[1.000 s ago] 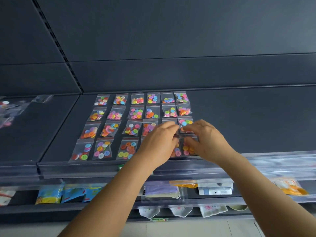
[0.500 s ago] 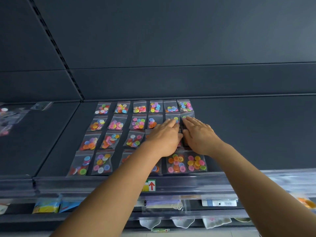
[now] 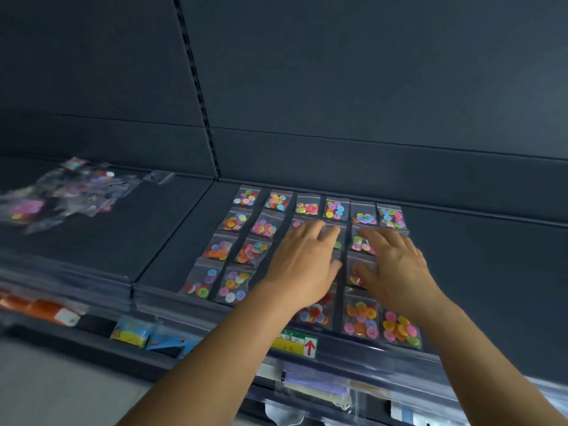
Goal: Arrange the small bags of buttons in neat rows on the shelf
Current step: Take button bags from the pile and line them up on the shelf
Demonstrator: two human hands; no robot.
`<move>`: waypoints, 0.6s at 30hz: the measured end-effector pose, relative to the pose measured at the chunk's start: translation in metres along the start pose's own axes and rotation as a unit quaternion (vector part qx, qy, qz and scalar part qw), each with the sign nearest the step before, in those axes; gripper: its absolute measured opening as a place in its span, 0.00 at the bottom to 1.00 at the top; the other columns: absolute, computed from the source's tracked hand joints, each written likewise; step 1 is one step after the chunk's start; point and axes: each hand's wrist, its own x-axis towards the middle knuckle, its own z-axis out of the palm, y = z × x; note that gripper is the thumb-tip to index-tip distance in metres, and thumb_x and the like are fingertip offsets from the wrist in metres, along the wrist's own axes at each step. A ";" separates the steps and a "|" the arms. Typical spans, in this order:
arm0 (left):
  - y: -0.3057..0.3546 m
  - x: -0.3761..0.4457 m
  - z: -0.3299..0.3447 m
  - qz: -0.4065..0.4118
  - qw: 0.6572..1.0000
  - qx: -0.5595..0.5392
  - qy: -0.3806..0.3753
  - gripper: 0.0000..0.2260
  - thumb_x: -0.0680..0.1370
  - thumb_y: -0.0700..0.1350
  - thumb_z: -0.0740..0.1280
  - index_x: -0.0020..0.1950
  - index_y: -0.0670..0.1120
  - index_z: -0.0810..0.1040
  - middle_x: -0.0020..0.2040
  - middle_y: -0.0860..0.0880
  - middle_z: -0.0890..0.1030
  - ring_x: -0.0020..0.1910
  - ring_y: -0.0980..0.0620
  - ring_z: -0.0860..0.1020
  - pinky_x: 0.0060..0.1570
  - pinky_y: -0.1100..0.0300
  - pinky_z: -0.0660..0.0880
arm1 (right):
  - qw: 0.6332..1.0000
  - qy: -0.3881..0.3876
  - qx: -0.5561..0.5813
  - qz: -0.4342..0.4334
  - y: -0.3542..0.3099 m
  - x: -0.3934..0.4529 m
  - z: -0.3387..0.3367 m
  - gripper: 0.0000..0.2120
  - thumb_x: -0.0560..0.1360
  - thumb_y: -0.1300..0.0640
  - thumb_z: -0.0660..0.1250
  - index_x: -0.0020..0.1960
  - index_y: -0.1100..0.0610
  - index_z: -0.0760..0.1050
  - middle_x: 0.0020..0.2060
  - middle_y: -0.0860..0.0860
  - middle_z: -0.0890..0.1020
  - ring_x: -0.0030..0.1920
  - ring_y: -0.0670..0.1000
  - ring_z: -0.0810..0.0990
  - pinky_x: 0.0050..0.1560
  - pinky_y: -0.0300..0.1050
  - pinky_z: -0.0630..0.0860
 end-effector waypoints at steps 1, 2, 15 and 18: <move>-0.009 -0.009 -0.005 -0.014 1.000 0.000 0.009 0.27 0.80 0.52 0.60 0.76 0.49 0.56 0.75 0.49 0.60 0.74 0.48 0.57 0.73 0.52 0.55 | 1.000 -0.004 -0.001 -0.015 -0.010 0.000 0.000 0.29 0.77 0.46 0.63 0.74 0.49 0.57 0.72 0.50 0.63 0.72 0.55 0.61 0.72 0.54 0.58; -0.019 -0.018 -0.010 -0.026 0.999 0.000 0.018 0.27 0.80 0.52 0.60 0.77 0.49 0.55 0.75 0.50 0.59 0.75 0.49 0.57 0.73 0.53 0.54 | 0.999 -0.007 -0.001 -0.032 -0.022 0.000 0.000 0.29 0.77 0.45 0.62 0.74 0.49 0.57 0.73 0.49 0.62 0.72 0.54 0.60 0.72 0.53 0.56; -0.203 -0.131 -0.071 -0.136 0.988 -0.009 0.076 0.24 0.81 0.52 0.59 0.76 0.50 0.59 0.73 0.52 0.63 0.72 0.52 0.60 0.71 0.58 0.57 | 0.981 -0.030 0.040 -0.189 -0.236 0.030 0.058 0.27 0.77 0.44 0.59 0.74 0.48 0.59 0.72 0.46 0.63 0.72 0.51 0.59 0.72 0.48 0.54; -0.253 -0.151 -0.085 -0.135 0.988 -0.014 0.078 0.25 0.81 0.52 0.59 0.76 0.50 0.58 0.74 0.52 0.62 0.73 0.52 0.59 0.71 0.58 0.57 | 0.979 -0.027 0.057 -0.195 -0.291 0.039 0.076 0.26 0.77 0.43 0.59 0.73 0.48 0.60 0.72 0.46 0.64 0.71 0.49 0.61 0.71 0.47 0.55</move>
